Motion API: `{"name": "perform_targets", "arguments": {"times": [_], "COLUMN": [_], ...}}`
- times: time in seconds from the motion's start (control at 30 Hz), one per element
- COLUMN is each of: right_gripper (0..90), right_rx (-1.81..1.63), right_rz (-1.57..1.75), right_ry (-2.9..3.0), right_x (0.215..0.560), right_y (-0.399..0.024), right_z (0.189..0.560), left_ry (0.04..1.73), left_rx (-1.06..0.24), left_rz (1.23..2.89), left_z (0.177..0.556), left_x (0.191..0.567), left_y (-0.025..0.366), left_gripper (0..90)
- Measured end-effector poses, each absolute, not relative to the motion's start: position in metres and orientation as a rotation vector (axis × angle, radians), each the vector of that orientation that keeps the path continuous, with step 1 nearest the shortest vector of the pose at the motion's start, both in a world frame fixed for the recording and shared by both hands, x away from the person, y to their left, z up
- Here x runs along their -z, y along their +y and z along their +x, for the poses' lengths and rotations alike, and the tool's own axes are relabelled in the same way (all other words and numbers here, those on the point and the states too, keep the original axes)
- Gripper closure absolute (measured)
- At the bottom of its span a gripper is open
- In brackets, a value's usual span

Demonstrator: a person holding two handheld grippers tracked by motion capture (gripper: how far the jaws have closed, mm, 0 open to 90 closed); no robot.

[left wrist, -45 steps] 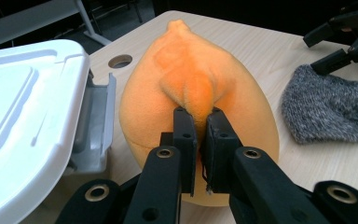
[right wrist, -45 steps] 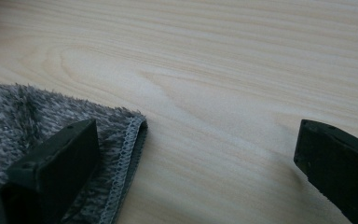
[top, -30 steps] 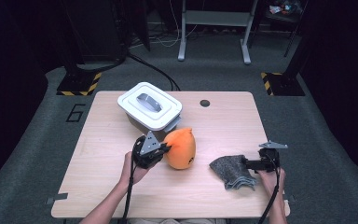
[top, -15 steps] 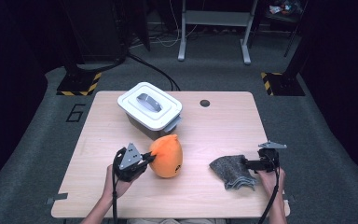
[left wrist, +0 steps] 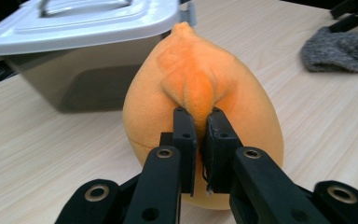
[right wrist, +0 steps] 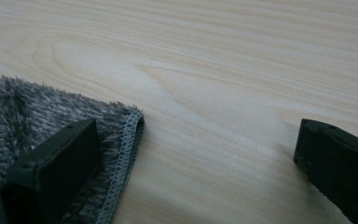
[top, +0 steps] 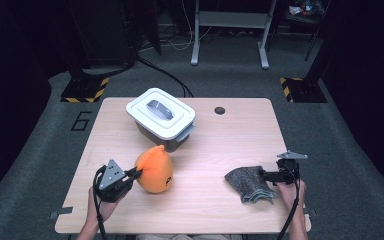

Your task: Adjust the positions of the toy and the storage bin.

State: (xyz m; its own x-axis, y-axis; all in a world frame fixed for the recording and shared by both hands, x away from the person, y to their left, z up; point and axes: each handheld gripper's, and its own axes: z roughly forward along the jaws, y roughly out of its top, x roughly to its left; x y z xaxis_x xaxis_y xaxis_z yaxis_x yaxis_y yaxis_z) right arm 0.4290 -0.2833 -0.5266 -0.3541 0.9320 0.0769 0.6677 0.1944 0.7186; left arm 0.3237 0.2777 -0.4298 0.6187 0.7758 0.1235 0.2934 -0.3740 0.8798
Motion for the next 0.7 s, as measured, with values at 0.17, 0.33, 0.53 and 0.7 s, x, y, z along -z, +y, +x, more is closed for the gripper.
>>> {"name": "perform_targets", "arguments": {"times": [0.17, 0.33, 0.53, 0.7], "right_gripper": [0.0, 0.0, 0.0, 0.0], "right_rx": [-0.955, -0.948, -0.935, -0.935], "right_rz": [1.502, 1.490, 1.492, 1.496], "right_ry": [2.099, 2.099, 2.098, 2.095], "right_x": [0.527, 0.527, 0.527, 0.527], "right_y": [-0.283, -0.282, -0.282, -0.281], "right_z": [0.429, 0.429, 0.429, 0.429], "left_ry": [0.938, 1.036, 1.164, 1.254], "left_rx": [-0.695, -0.687, -0.727, -0.741], "left_rz": [1.933, 1.902, 1.890, 1.876], "left_z": [0.324, 0.326, 0.341, 0.357], "left_x": [0.433, 0.441, 0.454, 0.458], "left_y": [0.302, 0.328, 0.350, 0.364], "left_gripper": [84.7, 84.6, 81.3, 67.7]}}
